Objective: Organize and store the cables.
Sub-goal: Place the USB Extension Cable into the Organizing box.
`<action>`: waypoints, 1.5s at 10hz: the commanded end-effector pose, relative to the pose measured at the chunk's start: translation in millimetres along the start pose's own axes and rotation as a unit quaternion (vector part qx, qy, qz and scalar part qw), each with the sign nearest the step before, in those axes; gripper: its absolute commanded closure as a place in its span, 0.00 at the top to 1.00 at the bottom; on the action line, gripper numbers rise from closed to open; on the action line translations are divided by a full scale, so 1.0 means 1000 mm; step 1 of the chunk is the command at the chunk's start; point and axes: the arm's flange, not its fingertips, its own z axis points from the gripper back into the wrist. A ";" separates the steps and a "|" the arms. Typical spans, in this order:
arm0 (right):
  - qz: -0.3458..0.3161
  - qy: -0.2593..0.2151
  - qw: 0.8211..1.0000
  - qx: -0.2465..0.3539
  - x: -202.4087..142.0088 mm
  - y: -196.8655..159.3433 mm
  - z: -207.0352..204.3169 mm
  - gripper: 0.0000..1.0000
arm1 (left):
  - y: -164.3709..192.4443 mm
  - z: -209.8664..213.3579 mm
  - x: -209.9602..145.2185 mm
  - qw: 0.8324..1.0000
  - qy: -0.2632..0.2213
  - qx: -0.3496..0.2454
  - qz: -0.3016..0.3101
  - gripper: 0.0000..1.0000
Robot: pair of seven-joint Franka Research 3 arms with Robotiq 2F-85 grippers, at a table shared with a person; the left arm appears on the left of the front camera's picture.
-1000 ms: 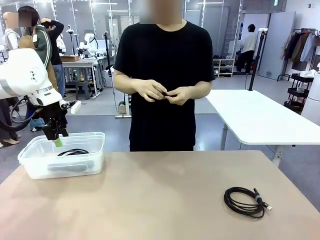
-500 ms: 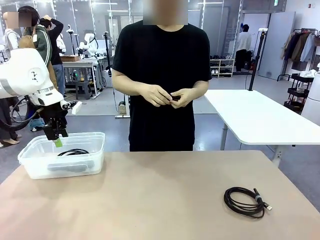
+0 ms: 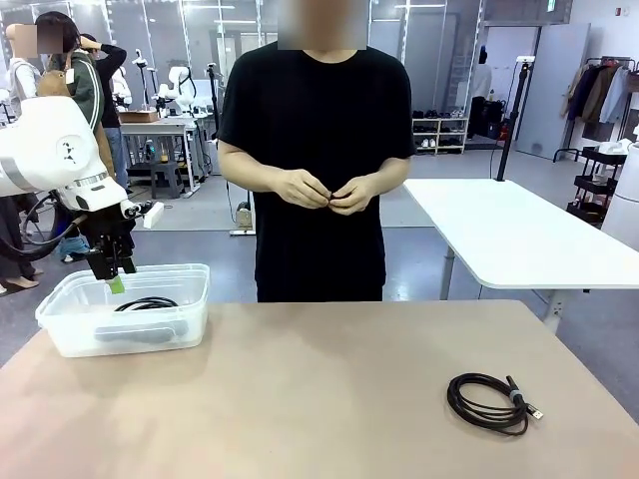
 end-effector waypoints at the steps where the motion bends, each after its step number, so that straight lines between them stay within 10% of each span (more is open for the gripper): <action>1: 0.001 -0.006 1.000 -0.003 0.003 0.000 0.001 1.00 | 0.000 0.000 -0.002 1.000 -0.007 0.000 -0.001 0.83; 6: 0.000 0.000 1.000 0.000 0.000 0.000 0.000 1.00 | 0.000 0.000 0.000 1.000 0.000 0.000 0.000 0.84; 11: 0.011 0.247 0.968 0.040 0.147 -0.021 -0.054 1.00 | -0.125 0.034 -0.033 0.977 -0.205 0.012 0.050 0.84; 15: -0.099 0.349 0.931 -0.039 0.182 -0.023 -0.135 1.00 | -0.219 0.042 -0.033 0.954 -0.286 0.038 0.084 0.84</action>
